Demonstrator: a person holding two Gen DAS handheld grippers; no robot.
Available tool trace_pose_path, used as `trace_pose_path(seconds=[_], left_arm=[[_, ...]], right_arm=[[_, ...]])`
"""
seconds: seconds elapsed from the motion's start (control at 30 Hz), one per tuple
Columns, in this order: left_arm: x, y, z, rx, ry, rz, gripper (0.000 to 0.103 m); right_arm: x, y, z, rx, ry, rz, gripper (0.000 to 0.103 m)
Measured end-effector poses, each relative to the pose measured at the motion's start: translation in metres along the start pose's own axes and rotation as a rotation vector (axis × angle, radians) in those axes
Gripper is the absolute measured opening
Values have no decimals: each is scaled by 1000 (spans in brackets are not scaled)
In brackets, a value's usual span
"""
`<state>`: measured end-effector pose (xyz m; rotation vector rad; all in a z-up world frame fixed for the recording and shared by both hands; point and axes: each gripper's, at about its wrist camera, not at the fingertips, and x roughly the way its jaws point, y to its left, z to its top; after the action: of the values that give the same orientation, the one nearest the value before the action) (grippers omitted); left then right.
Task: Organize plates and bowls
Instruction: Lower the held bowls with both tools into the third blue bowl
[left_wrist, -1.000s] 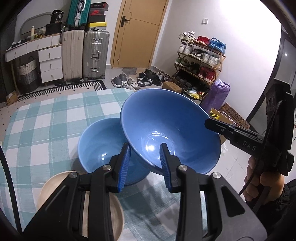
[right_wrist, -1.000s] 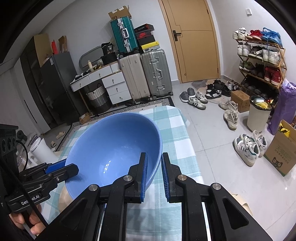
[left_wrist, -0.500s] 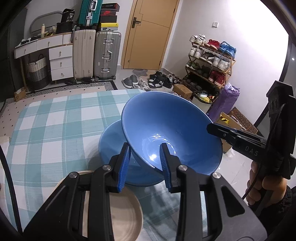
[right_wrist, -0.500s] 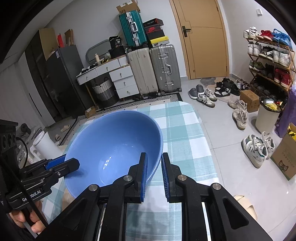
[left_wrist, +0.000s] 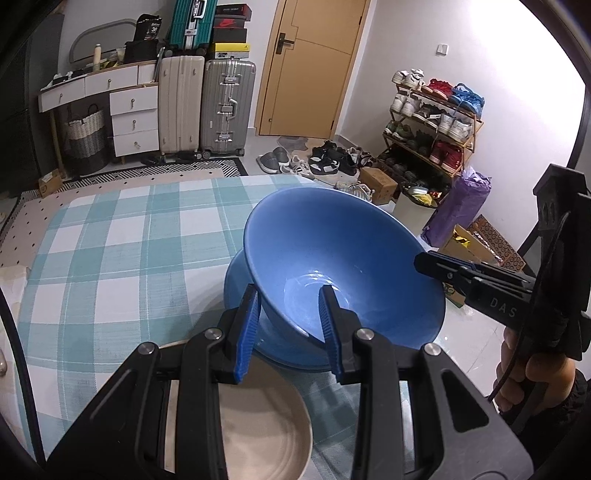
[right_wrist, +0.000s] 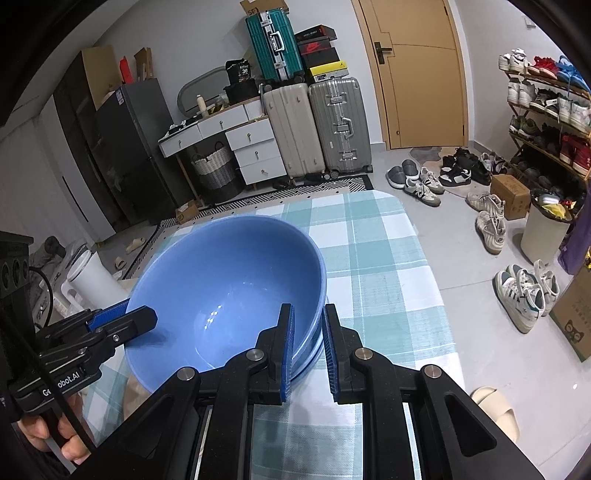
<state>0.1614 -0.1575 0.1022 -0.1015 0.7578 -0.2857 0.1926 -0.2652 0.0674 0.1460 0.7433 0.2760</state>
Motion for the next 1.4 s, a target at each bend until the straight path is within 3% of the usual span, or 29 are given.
trace_pose_path(seconds=[0.8,1.4], left_arm=[[50,32,-10,0,45,63,29],[99,24,-22,105,101,149,29]], right_arm=[[49,3,-7,-4,54,-6,16],[67,0,-18,-41,57,-73,16]])
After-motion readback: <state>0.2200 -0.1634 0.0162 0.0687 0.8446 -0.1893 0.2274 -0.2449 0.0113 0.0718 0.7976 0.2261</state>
